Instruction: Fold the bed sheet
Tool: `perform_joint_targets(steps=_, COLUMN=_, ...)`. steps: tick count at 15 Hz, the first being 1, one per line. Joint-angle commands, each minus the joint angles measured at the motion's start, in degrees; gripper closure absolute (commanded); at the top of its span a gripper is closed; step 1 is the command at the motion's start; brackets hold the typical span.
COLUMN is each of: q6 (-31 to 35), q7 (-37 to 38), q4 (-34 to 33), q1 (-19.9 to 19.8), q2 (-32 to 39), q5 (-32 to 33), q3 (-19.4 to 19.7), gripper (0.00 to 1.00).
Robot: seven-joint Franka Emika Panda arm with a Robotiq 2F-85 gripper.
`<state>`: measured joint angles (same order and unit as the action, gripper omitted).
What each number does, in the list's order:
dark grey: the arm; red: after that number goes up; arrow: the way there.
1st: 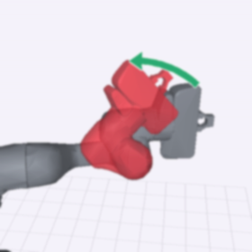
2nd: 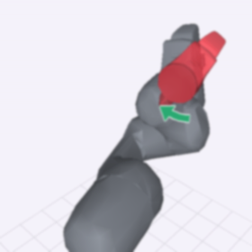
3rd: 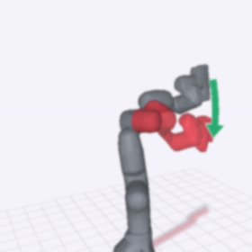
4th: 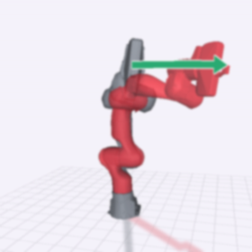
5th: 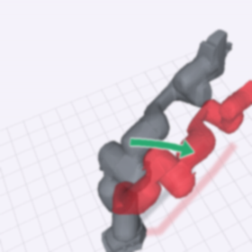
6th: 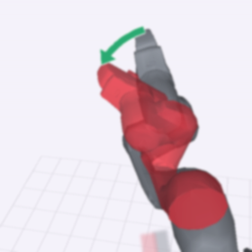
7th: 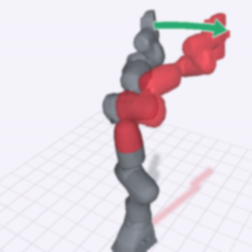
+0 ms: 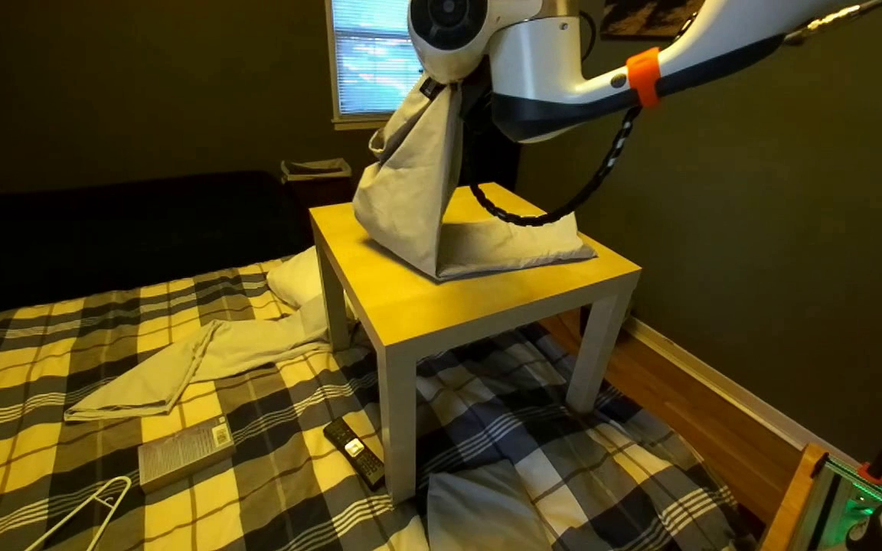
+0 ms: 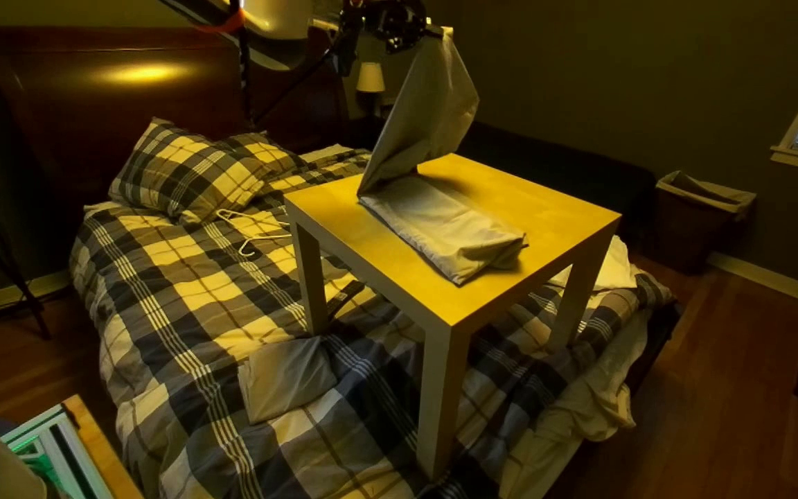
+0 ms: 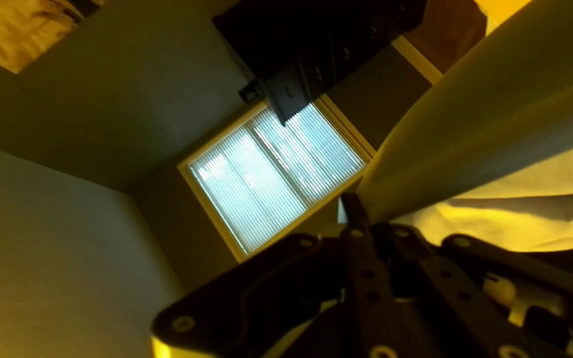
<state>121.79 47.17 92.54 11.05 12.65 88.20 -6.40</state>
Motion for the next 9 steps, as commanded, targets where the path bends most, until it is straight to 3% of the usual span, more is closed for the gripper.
perform_joint_targets(steps=1, q6=-6.4, q7=1.1, q4=5.2, q1=-1.1, q2=-4.3, q5=-2.3, q3=0.3, gripper=1.00)
perform_joint_targets(steps=9, q6=-17.3, q7=5.8, q4=15.7, q1=-4.7, q2=-10.0, q5=-9.4, q3=1.8, gripper=1.00)
